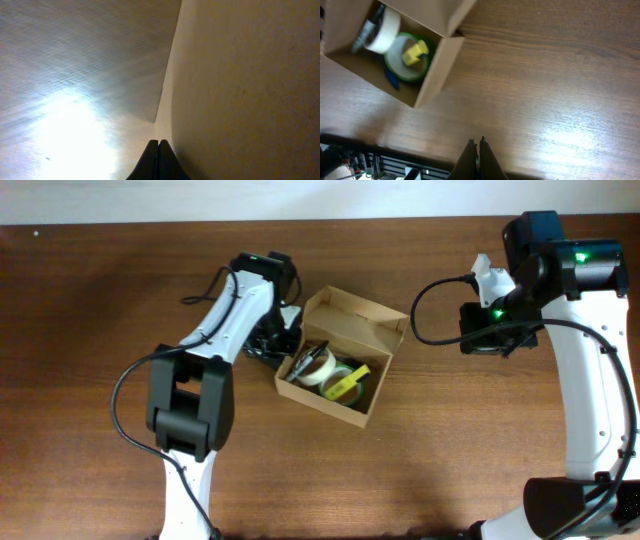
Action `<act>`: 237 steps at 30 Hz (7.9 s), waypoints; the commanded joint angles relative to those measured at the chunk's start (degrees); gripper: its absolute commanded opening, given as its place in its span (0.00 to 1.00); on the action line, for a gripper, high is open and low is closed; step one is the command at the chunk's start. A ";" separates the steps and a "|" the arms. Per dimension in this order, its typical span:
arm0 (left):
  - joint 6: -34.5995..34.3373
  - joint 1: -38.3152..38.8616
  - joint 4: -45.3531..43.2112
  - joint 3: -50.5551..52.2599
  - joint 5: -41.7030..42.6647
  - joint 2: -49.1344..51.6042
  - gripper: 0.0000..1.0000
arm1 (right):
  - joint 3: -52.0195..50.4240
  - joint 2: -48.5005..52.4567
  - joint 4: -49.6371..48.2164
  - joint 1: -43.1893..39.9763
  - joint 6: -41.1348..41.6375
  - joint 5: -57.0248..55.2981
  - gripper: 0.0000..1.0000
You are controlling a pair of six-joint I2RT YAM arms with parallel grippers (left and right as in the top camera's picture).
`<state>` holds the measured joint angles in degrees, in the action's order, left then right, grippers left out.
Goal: Pack container
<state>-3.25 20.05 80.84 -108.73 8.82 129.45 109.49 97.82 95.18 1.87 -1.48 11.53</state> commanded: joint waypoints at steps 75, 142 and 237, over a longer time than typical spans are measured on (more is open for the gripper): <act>2.03 -7.26 2.27 -14.32 -3.98 0.35 0.02 | -36.33 12.83 -37.62 -4.81 8.31 25.70 0.05; -16.55 -12.48 -8.11 1.07 21.73 5.60 0.02 | -32.54 14.32 -32.79 -1.99 -0.24 14.73 0.52; -25.35 -8.76 -26.60 1.07 46.40 5.60 0.02 | -22.60 12.55 -31.43 -9.20 9.94 17.86 0.75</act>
<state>-28.58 11.92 54.15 -107.87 52.31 134.61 83.90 112.25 63.00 -3.81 7.57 25.82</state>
